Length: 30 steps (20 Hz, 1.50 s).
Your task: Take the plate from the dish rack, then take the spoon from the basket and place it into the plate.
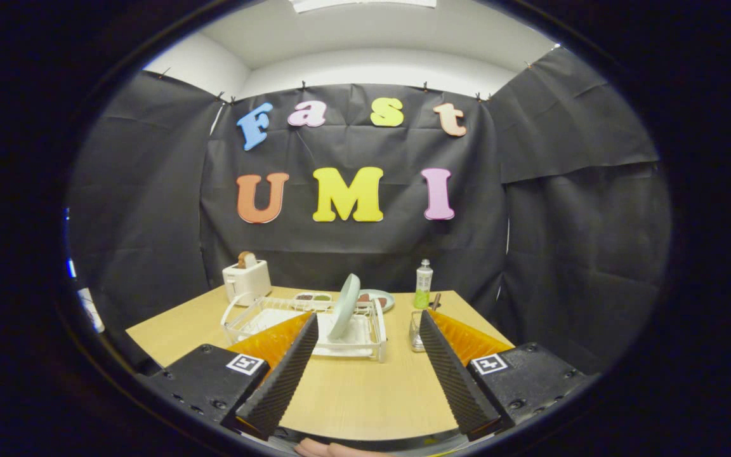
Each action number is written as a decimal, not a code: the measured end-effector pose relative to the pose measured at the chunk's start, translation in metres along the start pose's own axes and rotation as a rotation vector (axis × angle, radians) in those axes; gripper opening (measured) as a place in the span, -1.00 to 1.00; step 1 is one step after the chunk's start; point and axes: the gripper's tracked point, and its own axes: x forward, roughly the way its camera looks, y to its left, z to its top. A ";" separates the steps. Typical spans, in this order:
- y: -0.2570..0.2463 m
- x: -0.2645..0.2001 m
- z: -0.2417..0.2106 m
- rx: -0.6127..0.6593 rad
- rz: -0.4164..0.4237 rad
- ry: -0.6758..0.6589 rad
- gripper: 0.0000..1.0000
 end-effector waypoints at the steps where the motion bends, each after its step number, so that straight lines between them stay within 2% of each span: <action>1: 0.002 0.006 0.007 -0.006 0.003 -0.002 1.00; 5: 0.015 0.046 0.039 -0.059 0.032 0.027 1.00; 7: 0.019 0.075 0.057 -0.094 0.025 0.051 1.00; 9: 0.032 0.109 0.069 -0.117 0.055 0.102 1.00; 12: 0.044 0.170 0.075 -0.112 0.075 0.230 1.00; 16: 0.042 0.241 0.064 -0.141 0.023 0.400 1.00; 19: 0.055 0.286 0.041 -0.108 0.057 0.563 1.00; 22: 0.045 0.315 0.020 -0.098 -0.013 0.710 0.98; 26: 0.044 0.339 0.002 -0.162 -0.087 0.839 0.93; 30: 0.043 0.349 -0.009 -0.227 -0.175 0.953 0.66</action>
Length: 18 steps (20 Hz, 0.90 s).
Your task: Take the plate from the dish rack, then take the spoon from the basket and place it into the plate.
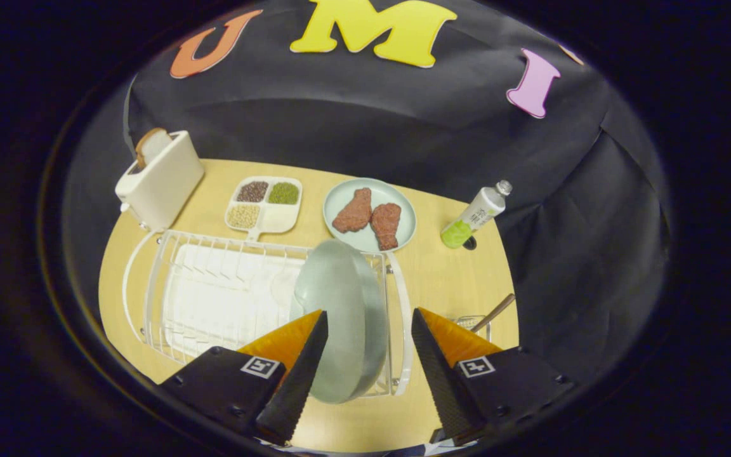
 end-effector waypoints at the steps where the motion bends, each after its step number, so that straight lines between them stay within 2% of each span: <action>1: -0.002 0.003 0.004 0.001 -0.023 0.005 0.59; 5: 0.008 0.018 0.001 0.014 -0.011 0.053 0.26; 7: 0.011 0.019 -0.001 0.024 -0.016 0.065 0.02; 9: 0.020 0.013 0.000 0.009 0.000 0.048 -0.31; 11: 0.022 0.006 -0.001 -0.008 -0.026 0.041 -0.44; 14: 0.022 0.000 0.000 0.000 -0.070 0.021 -0.46; 18: 0.008 -0.016 0.003 0.023 -0.181 -0.022 -0.49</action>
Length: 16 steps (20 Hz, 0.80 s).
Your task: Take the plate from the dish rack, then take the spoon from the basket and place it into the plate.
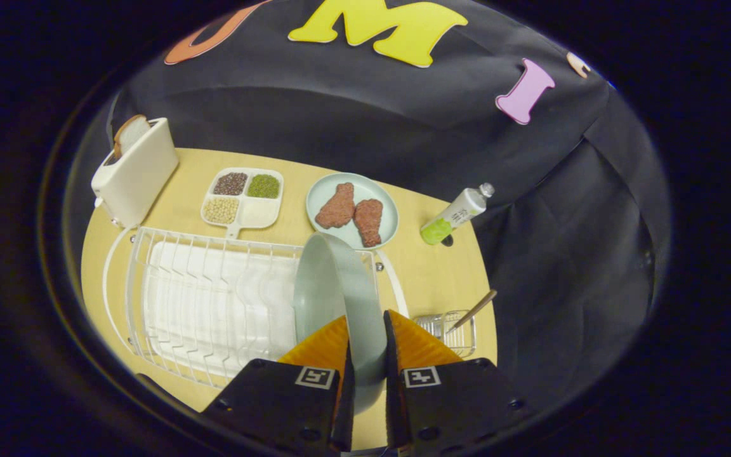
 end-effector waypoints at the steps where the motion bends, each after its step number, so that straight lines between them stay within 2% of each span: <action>1: -0.005 -0.003 0.001 0.004 -0.029 -0.011 -0.49; 4: -0.026 -0.009 0.004 0.028 -0.125 -0.047 -0.48; 6: -0.030 -0.016 0.001 0.039 -0.126 -0.060 -0.49; 12: -0.035 -0.043 -0.037 0.069 0.003 -0.085 -0.49; 16: -0.029 -0.065 -0.088 0.110 0.172 -0.105 -0.48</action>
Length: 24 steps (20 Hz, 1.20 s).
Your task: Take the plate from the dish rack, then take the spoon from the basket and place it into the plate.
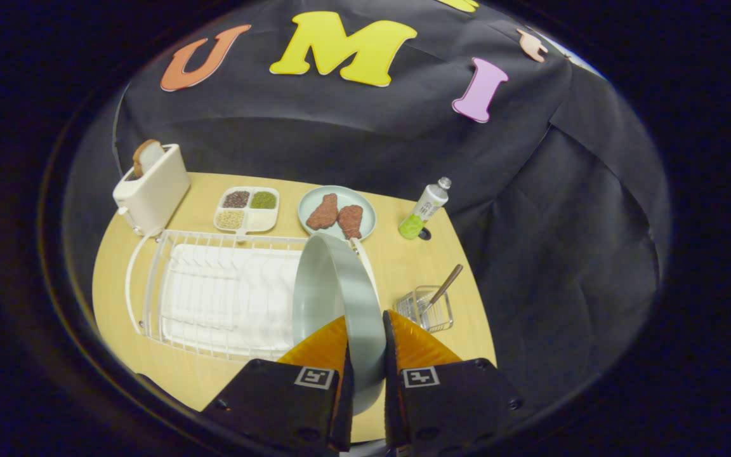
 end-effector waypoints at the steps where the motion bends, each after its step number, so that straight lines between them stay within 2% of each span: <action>1: 0.001 -0.007 -0.016 0.005 0.043 0.002 -0.49; 6: 0.022 -0.029 -0.091 0.050 0.267 0.044 -0.49; 9: 0.024 -0.025 -0.116 0.087 0.324 0.071 -0.49; 16: 0.040 0.027 -0.173 0.123 0.480 0.153 -0.49; 18: 0.038 0.050 -0.187 0.126 0.488 0.175 -0.48; 22: 0.038 0.072 -0.196 0.231 0.618 0.202 -0.47; 24: 0.032 0.085 -0.200 0.263 0.646 0.210 -0.45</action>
